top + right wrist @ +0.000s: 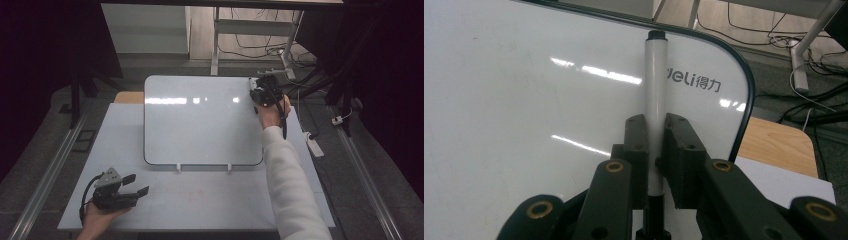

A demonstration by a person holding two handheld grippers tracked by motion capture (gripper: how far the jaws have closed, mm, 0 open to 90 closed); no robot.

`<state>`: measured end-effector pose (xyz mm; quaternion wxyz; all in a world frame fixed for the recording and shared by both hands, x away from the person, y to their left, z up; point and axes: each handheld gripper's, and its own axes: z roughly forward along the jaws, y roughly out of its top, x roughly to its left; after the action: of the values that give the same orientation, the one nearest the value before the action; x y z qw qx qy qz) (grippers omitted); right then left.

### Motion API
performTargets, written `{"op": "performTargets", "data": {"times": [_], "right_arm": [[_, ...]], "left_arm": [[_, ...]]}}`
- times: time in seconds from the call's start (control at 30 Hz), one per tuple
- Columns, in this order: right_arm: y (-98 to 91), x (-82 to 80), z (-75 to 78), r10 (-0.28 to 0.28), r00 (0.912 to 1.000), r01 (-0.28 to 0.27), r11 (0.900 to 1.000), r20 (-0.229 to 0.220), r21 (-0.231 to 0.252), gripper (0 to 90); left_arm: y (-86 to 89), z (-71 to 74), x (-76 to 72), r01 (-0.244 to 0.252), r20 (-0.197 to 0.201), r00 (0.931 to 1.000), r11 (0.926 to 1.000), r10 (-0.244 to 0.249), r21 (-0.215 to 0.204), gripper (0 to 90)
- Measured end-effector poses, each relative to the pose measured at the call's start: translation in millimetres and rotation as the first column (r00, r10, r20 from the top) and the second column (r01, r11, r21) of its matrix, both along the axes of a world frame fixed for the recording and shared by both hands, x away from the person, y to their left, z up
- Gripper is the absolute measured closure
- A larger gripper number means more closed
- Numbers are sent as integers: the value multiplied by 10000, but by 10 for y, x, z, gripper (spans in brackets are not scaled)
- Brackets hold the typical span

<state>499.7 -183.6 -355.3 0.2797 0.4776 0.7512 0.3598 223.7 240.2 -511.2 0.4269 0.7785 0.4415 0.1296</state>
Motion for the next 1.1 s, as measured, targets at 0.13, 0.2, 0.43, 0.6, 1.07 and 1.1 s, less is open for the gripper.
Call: {"op": "performTargets", "data": {"times": [0.13, 0.2, 0.43, 0.6, 1.07, 1.1], "right_arm": [[-9, -6, 3, 191, 9998, -191, 9998, 94, 3, 747], [-16, -18, 6, 260, 9995, -259, 9997, 179, -10, 732], [-118, -284, 31, 1217, 9872, -1266, 9910, 1032, 427, 607], [-290, -658, -122, 2145, 9668, -2269, 9706, 1388, 799, 545], [-944, -1657, -982, 3470, 9260, -3631, 9263, 1486, 1001, 494], [-974, -1701, -1034, 3500, 9254, -3656, 9255, 1454, 987, 494]], "left_arm": [[-3, -6, 0, 39, 9, 10000, 10000, -39, 16, 306], [2, -6, -1, 31, 9, 10000, 10000, -31, 18, 306], [40, -17, 6, -83, -5, 10000, 10000, 83, -12, 307], [54, -28, 18, -107, -47, 9999, 9999, 107, 4, 306], [41, -19, 41, -2, 78, 10000, 9999, 1, 120, 300], [37, -18, 39, 0, 93, 10000, 9999, -1, 139, 299]]}}
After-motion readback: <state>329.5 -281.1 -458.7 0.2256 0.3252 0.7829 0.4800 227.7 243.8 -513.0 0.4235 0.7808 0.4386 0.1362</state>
